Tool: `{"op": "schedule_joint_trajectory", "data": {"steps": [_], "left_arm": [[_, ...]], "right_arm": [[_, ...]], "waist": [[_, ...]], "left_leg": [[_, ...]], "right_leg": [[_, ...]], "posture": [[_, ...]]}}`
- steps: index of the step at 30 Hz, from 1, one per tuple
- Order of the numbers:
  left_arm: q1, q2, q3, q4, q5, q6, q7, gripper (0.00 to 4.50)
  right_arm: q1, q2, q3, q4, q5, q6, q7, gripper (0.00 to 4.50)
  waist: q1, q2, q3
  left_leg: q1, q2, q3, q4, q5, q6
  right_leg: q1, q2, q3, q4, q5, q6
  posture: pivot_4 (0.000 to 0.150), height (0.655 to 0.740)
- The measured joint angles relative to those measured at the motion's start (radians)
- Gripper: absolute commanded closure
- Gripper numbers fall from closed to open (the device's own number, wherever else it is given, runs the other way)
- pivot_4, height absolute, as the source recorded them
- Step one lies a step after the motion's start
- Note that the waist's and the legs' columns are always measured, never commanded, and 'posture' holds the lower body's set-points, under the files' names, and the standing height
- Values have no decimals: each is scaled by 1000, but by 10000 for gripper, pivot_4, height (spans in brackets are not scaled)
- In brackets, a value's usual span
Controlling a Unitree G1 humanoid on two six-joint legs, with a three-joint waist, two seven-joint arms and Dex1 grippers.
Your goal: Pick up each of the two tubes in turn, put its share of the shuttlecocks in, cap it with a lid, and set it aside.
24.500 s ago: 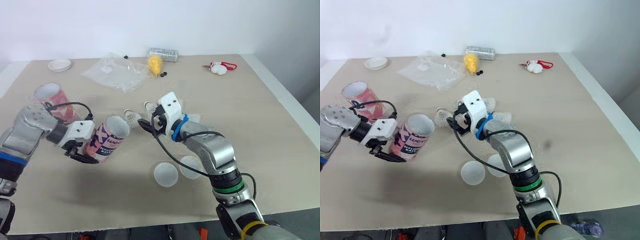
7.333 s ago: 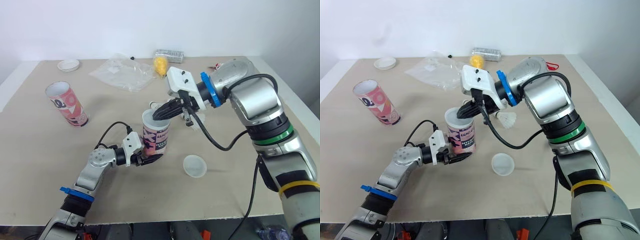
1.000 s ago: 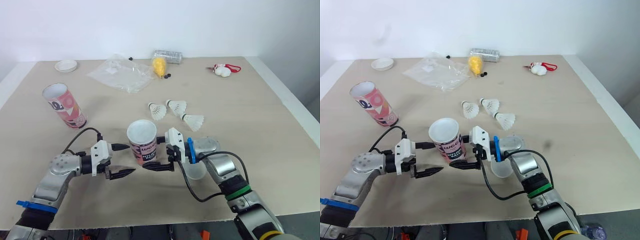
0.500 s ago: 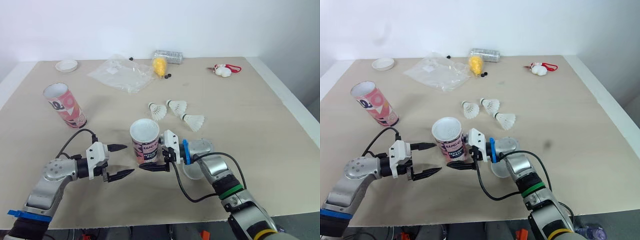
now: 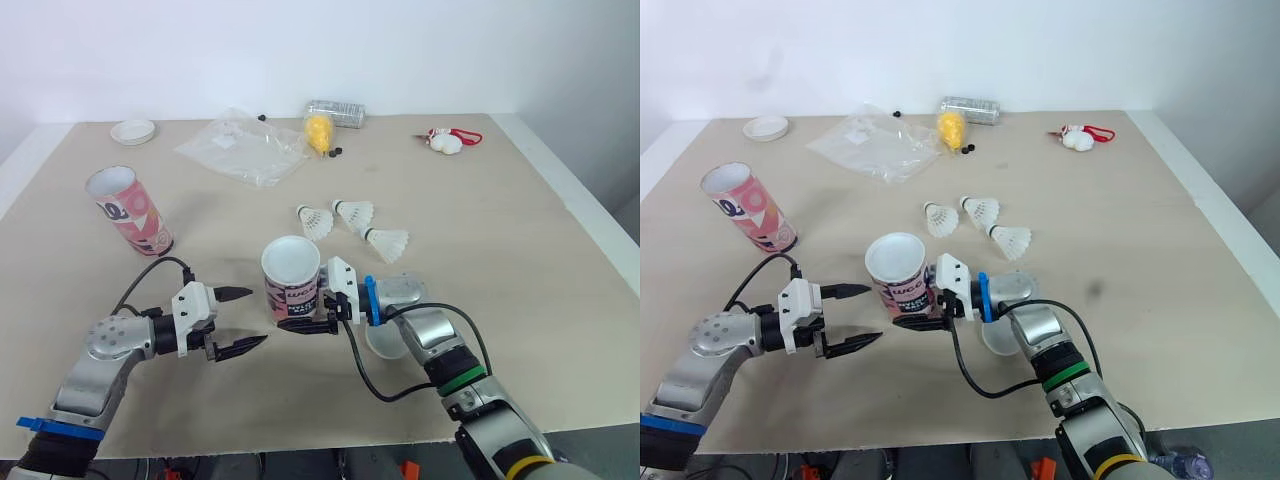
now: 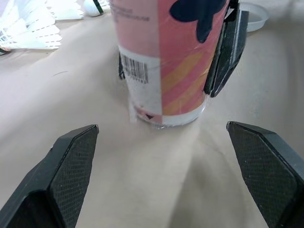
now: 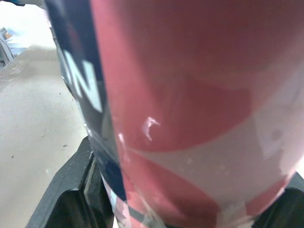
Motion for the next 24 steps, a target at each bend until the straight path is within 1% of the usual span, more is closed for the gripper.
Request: {"op": "schedule_joint_trajectory", "data": {"steps": [3,5,9,12,13,14,15,17,19,24], "left_arm": [[-15,-2,-3,7,0,-1,-1,0],[-21,-10,-8,20,2,-2,-2,0],[-35,-26,-21,24,4,-2,-3,0],[-51,-29,-33,28,6,-3,-12,0],[-54,-29,-39,28,6,-2,-21,0],[-54,-29,-41,27,6,-2,-27,0],[-60,-30,-54,23,4,0,-37,0],[-65,-31,-64,20,1,3,-50,0],[-73,-30,-77,13,-2,9,-67,0],[-90,-38,-99,6,-3,30,-77,0]], "right_arm": [[11,-10,0,-22,0,5,-1,11445],[23,-25,-10,-68,8,26,-8,11445],[51,-69,-92,-231,73,128,-64,11445],[114,-167,-248,-429,175,274,-155,11445],[141,-212,-338,-472,208,326,-203,11445],[150,-229,-379,-483,219,347,-226,11445],[183,-250,-455,-509,248,394,-281,11445],[222,-269,-516,-516,261,422,-326,11445],[308,-309,-586,-512,255,423,-367,11445],[445,-326,-701,-432,192,351,-472,11445]], "waist": [[0,0,0],[1,0,0],[3,0,0],[10,0,0],[10,0,0],[9,0,0],[7,-1,0],[5,-1,0],[2,-1,0],[-1,-1,0]], "left_leg": [[0,0,0,0,0,0],[0,0,0,0,0,0],[0,0,0,0,0,0],[-2,-2,-1,0,0,0],[-2,-2,0,1,0,0],[-2,-2,0,1,0,0],[-2,-2,0,0,0,0],[-2,-2,0,0,0,0],[-1,-2,0,-1,0,0],[0,-2,2,0,0,0]], "right_leg": [[0,0,0,0,0,0],[0,0,0,0,0,0],[0,0,0,0,0,0],[0,-2,-1,0,-1,2],[0,-2,0,-1,-1,2],[0,-2,1,-1,-1,2],[0,-2,1,-1,-1,2],[0,-2,1,-1,-2,1],[0,-1,1,-1,-2,1],[0,-2,4,-1,-1,3]], "posture": [[1500,7400],[1500,7400],[1500,7400],[1500,7400],[1500,7400],[1500,7400],[1500,7400],[1500,7400],[1500,7400],[1500,7400]]}}
